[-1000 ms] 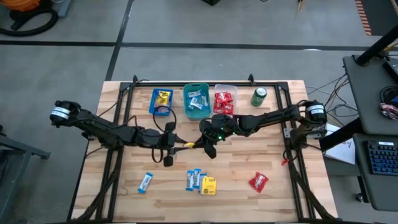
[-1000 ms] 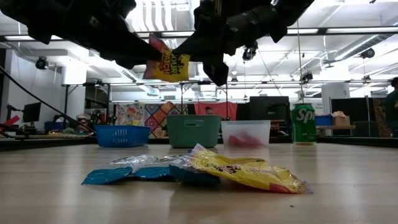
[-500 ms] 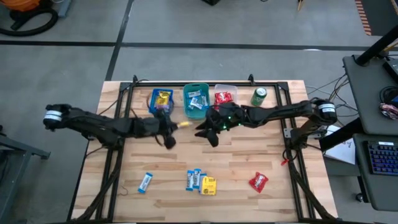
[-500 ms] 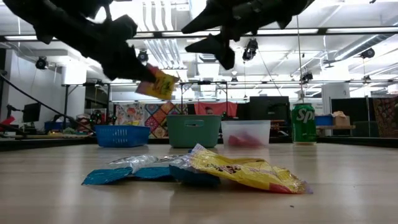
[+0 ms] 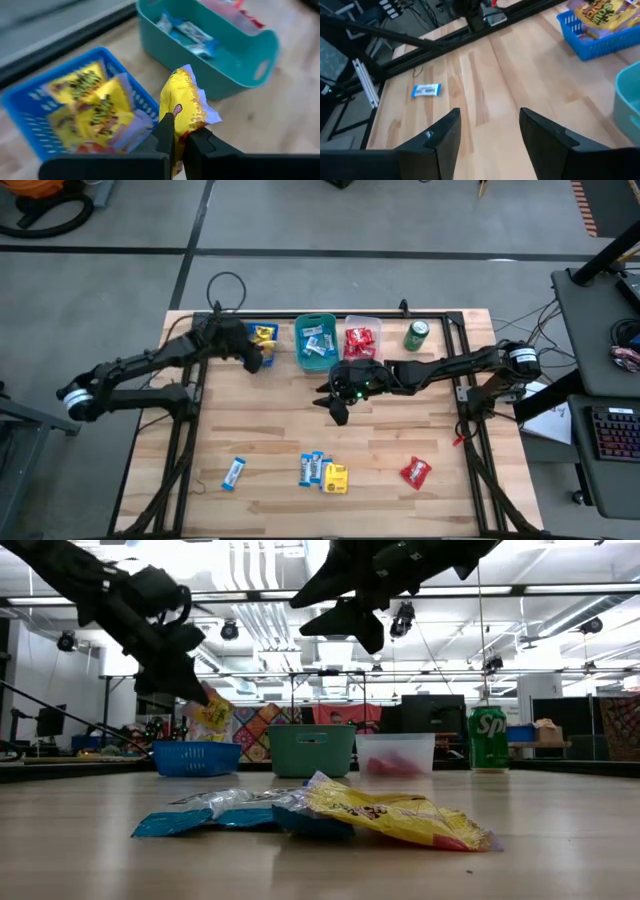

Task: Sort candy
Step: Put the yellow candy into the blue bin

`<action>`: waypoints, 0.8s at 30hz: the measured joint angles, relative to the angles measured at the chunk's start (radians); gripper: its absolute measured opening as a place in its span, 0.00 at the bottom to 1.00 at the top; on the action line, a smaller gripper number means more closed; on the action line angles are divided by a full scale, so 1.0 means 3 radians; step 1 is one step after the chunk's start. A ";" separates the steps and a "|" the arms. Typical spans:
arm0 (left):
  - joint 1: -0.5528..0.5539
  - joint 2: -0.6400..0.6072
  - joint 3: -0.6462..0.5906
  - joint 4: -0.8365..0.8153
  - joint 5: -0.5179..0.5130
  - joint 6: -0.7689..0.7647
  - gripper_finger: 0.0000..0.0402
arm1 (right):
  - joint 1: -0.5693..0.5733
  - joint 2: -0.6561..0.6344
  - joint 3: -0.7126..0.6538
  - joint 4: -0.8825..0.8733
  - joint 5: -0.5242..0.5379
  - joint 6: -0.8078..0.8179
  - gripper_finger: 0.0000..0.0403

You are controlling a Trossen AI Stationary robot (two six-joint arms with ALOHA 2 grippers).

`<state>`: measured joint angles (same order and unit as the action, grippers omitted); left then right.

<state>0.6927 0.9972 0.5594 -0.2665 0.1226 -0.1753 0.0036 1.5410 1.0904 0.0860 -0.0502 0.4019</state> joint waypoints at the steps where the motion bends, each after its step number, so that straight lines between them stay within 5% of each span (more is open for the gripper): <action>1: 0.0112 0.0039 0.0002 0.0001 0.0208 0.0040 0.00 | 0.0015 0.0003 0.0000 -0.0005 -0.0001 -0.0001 0.48; 5: 0.0426 0.0222 0.0001 -0.0012 0.0634 0.0129 0.00 | 0.0051 0.0022 0.0000 -0.0008 -0.0001 -0.0003 0.47; 24: 0.0534 0.0745 0.0010 0.0088 0.0318 0.0236 0.07 | 0.0061 0.0023 0.0000 -0.0010 0.0004 -0.0041 0.48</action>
<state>0.8528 1.2207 0.5625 -0.2401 0.2179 -0.1044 0.0219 1.5478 1.0904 0.0830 -0.0490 0.3897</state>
